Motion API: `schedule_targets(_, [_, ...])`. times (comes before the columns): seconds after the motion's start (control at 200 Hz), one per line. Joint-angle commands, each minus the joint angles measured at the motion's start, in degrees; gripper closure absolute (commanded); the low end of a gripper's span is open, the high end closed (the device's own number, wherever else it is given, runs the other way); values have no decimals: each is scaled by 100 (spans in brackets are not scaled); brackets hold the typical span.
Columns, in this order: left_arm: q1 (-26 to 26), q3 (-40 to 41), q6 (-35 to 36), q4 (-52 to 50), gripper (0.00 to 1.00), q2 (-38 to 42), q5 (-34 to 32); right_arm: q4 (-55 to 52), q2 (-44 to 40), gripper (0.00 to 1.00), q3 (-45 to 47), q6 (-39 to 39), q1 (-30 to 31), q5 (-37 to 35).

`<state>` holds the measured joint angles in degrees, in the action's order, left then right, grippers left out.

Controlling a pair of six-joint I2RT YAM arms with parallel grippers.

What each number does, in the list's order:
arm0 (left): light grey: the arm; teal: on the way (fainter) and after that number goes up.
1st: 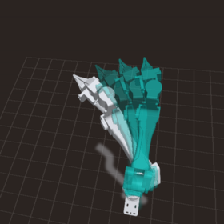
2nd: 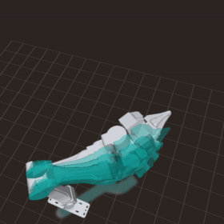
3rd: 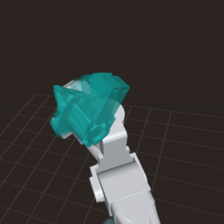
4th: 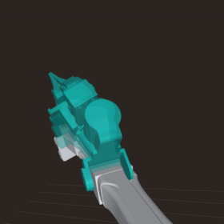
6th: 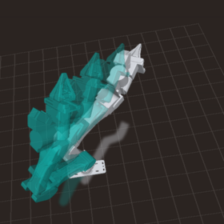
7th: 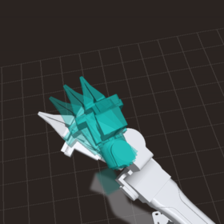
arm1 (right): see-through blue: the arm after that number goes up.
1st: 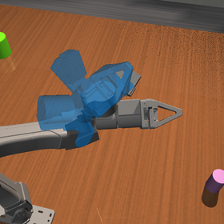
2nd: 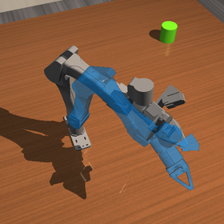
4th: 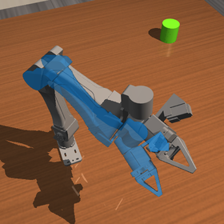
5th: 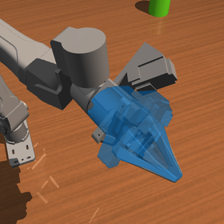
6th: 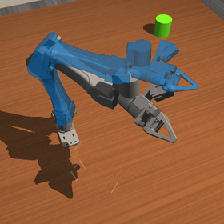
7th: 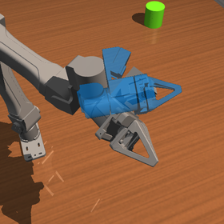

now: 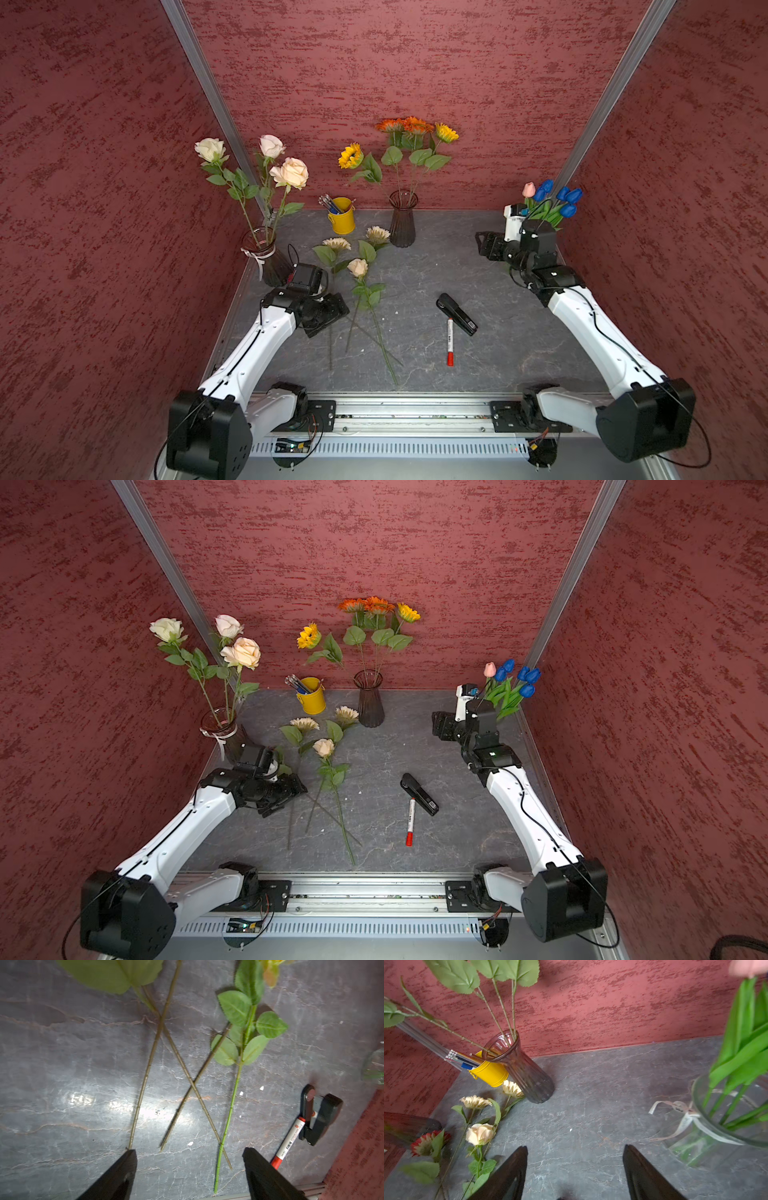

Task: Arrange the flowers in different vases according to their variety
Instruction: Pick up the flower at the center of the board.

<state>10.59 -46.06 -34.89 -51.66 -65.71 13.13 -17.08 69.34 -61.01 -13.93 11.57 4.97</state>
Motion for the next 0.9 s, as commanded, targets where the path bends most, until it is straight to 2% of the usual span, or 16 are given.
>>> schedule_targets(0.0, [-41, -96, 165, -81, 24, -356, -210, -169, -174, 23, 96, -114, 19, -74])
schedule_targets(0.135, [33, -171, 278, -171, 25, -915, -432, -230, -297, 23, 54, -61, 12, -139])
schedule_targets(0.22, [43, -140, 367, -94, 27, -1207, -497, -255, -270, 23, -1, -85, 12, 117])
schedule_targets(0.266, [47, -103, 387, -22, 31, -1303, -577, -306, -215, 23, -44, -136, 26, 291])
schedule_targets(0.371, [48, -26, 405, 200, 40, -1366, -787, -366, -123, 24, -53, -213, 61, 461])
schedule_targets(0.581, [24, -36, 602, 735, 45, -1411, -1104, -451, -188, 25, 19, -238, 115, 461])
schedule_targets(0.792, [-83, -315, 878, 910, 61, -2026, -857, -577, -366, 25, 61, -217, 119, 338])
schedule_targets(0.897, [-24, -451, 861, 943, 64, -1989, -750, -629, -419, 25, 48, -191, 118, 290])
